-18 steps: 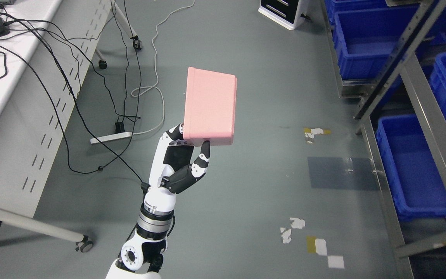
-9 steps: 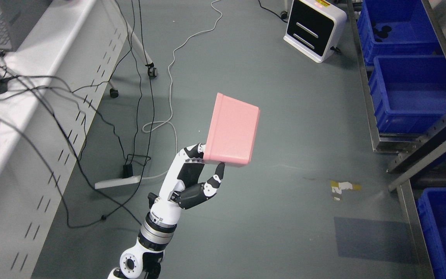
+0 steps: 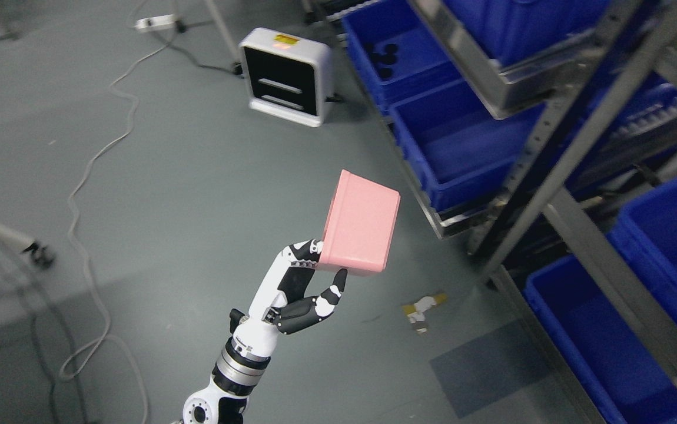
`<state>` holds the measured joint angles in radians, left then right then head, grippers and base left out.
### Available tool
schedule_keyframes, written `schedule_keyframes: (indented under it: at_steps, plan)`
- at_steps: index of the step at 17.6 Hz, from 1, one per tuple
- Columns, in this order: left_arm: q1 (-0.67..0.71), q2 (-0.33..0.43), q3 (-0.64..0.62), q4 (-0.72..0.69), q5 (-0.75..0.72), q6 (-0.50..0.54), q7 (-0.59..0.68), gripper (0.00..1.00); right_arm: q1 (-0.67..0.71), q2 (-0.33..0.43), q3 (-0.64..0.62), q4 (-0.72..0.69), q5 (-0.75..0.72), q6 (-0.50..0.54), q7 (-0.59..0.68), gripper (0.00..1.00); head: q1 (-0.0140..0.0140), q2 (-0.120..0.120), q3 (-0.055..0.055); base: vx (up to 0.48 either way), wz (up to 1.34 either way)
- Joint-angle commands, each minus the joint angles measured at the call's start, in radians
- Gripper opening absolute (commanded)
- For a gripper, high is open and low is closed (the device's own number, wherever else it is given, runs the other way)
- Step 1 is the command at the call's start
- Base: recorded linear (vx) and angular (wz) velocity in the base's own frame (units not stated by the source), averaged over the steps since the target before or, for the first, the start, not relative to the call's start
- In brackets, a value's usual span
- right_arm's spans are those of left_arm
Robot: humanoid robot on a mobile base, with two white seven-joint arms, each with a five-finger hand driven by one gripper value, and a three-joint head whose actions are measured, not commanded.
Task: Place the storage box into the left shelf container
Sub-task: 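Hold the pink box up in the left hand while turning toward the rack, then extend the left hand into the lower blue bin on the rack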
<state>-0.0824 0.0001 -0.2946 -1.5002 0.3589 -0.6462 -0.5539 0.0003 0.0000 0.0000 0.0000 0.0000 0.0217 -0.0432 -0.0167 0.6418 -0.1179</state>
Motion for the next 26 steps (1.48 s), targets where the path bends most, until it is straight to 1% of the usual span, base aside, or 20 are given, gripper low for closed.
schedule_keyframes:
  at_steps: [1, 4, 7, 10, 14, 17, 18, 19, 21, 23, 24, 25, 26]
  plan:
    - [0.053, 0.017, 0.000, 0.038, -0.008, -0.001, -0.038, 0.03, 0.009, -0.018, -0.005, -0.017, 0.002, 0.000, 0.000, 1.00, 0.0000, 0.000, 0.000, 0.384, -1.30]
    - [0.076, 0.017, 0.025, 0.041, -0.035, -0.001, -0.061, 0.03, 0.009, -0.018, -0.005, -0.017, 0.002, 0.000, 0.000, 1.00, 0.0000, 0.000, 0.000, 0.311, -1.29]
    - [0.053, 0.018, 0.077, 0.043, -0.079, 0.002, -0.075, 0.03, 0.009, -0.018, -0.005, -0.017, 0.002, 0.000, 0.000, 1.00, 0.0000, 0.000, 0.000, 0.279, -1.12]
    - [0.009, 0.066, 0.136, 0.049, -0.167, 0.078, -0.135, 0.03, 0.009, -0.018, -0.005, -0.017, 0.002, 0.000, 0.000, 1.00, 0.0000, 0.000, 0.000, 0.240, -0.96]
    - [-0.109, 0.132, 0.198, 0.109, -0.251, 0.108, -0.178, 0.03, 0.009, -0.018, -0.005, -0.017, 0.002, 0.000, 0.000, 1.00, 0.0000, 0.000, 0.000, 0.197, -0.75]
    - [-0.193, 0.185, 0.196, 0.170, -0.313, 0.141, -0.182, 0.03, 0.009, -0.018, -0.005, -0.017, 0.002, 0.000, 0.000, 1.00, 0.0000, 0.000, 0.000, 0.178, -0.53]
    - [-0.238, 0.190, 0.198, 0.211, -0.351, 0.145, -0.207, 0.03, 0.009, -0.018, -0.005, -0.017, 0.002, 0.000, 0.000, 1.00, 0.0000, 0.000, 0.000, 0.177, -0.47]
    - [-0.290, 0.183, 0.192, 0.251, -0.380, 0.145, -0.237, 0.03, 0.009, -0.018, -0.005, -0.017, 0.002, 0.000, 0.000, 1.00, 0.0000, 0.000, 0.000, 0.126, -0.36]
    - [-0.358, 0.157, 0.169, 0.314, -0.444, 0.145, -0.250, 0.03, 0.009, -0.018, -0.005, -0.017, 0.002, 0.000, 0.000, 1.00, 0.0000, 0.000, 0.000, 0.136, -0.32]
    - [-0.404, 0.108, 0.128, 0.379, -0.529, 0.143, -0.250, 0.03, 0.009, -0.018, -0.005, -0.017, 0.002, 0.000, 0.000, 1.00, 0.0000, 0.000, 0.000, 0.112, -0.23]
    - [-0.419, 0.081, 0.109, 0.402, -0.578, 0.140, -0.250, 0.03, 0.009, -0.018, -0.005, -0.017, 0.002, 0.000, 0.000, 1.00, 0.0000, 0.000, 0.000, 0.073, -0.18]
    - [-0.436, 0.042, 0.091, 0.454, -0.665, 0.131, -0.250, 0.03, 0.009, -0.018, -0.005, -0.017, 0.002, 0.000, 0.000, 1.00, 0.0000, 0.000, 0.000, 0.073, -0.18]
    - [-0.444, 0.017, 0.091, 0.500, -0.740, 0.122, -0.250, 0.03, 0.009, -0.018, -0.005, -0.017, 0.002, 0.000, 0.000, 1.00, 0.0000, 0.000, 0.000, 0.066, -0.16]
